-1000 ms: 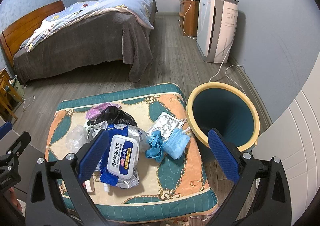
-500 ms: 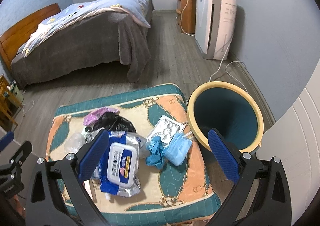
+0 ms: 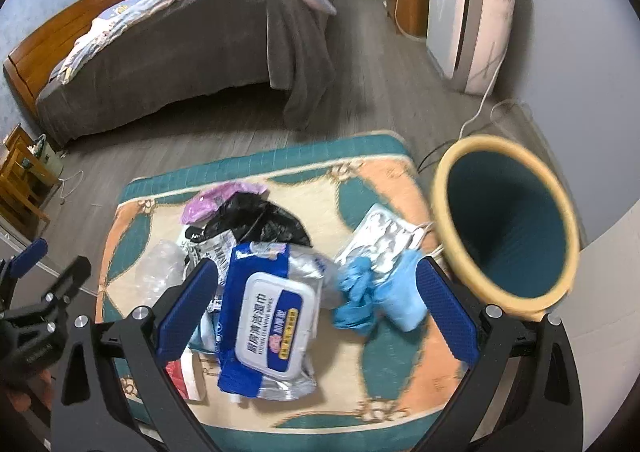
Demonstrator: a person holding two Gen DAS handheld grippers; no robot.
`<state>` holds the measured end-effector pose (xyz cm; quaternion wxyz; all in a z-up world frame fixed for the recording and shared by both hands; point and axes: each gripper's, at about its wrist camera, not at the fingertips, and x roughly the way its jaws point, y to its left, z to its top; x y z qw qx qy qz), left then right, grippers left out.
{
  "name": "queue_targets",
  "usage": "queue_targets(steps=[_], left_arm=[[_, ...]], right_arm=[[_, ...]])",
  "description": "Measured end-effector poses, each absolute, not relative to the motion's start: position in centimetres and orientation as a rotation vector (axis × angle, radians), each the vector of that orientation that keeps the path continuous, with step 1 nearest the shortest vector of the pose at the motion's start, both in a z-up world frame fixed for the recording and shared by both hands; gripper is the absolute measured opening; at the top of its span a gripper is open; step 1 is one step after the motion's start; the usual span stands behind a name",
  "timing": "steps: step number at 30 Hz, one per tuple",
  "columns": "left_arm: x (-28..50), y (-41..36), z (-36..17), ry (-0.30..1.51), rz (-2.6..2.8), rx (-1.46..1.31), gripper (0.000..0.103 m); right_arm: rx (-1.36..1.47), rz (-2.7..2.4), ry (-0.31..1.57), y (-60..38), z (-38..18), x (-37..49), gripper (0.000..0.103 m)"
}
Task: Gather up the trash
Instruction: 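Grasp the clear plastic bag with the left tool while the right tool grasps the blue wipes pack, then drop the wipes pack into the bin with the right tool while the left tool carries the bag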
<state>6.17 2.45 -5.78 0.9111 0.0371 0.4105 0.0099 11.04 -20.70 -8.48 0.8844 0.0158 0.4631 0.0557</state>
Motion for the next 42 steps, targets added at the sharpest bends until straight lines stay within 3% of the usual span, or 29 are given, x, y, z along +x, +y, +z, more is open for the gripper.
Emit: queue_targets(steps=[11, 25, 30, 33, 36, 42], left_arm=[[8.0, 5.2, -11.6, 0.964, 0.026, 0.089, 0.098], [10.1, 3.2, -17.0, 1.092, -0.073, 0.118, 0.093], [10.2, 2.8, -18.1, 1.133, -0.086, 0.132, 0.060], [10.0, 2.7, -17.7, 1.116, -0.088, 0.131, 0.048], [9.6, 3.0, -16.5, 1.072, -0.086, 0.126, 0.042], [8.8, 3.1, -12.7, 0.937, -0.080, 0.088, 0.040]], right_arm=[[0.008, 0.142, 1.123, -18.5, -14.3, 12.6, 0.096], [0.085, 0.245, 1.284, -17.5, -18.3, 13.6, 0.065], [0.052, 0.250, 1.246, -17.1, -17.1, 13.1, 0.061], [0.039, 0.258, 1.224, -17.4, -16.1, 12.6, 0.061], [0.003, 0.256, 1.200, -17.7, -14.9, 12.1, 0.061], [-0.006, 0.240, 1.103, -19.0, -11.3, 11.7, 0.061]])
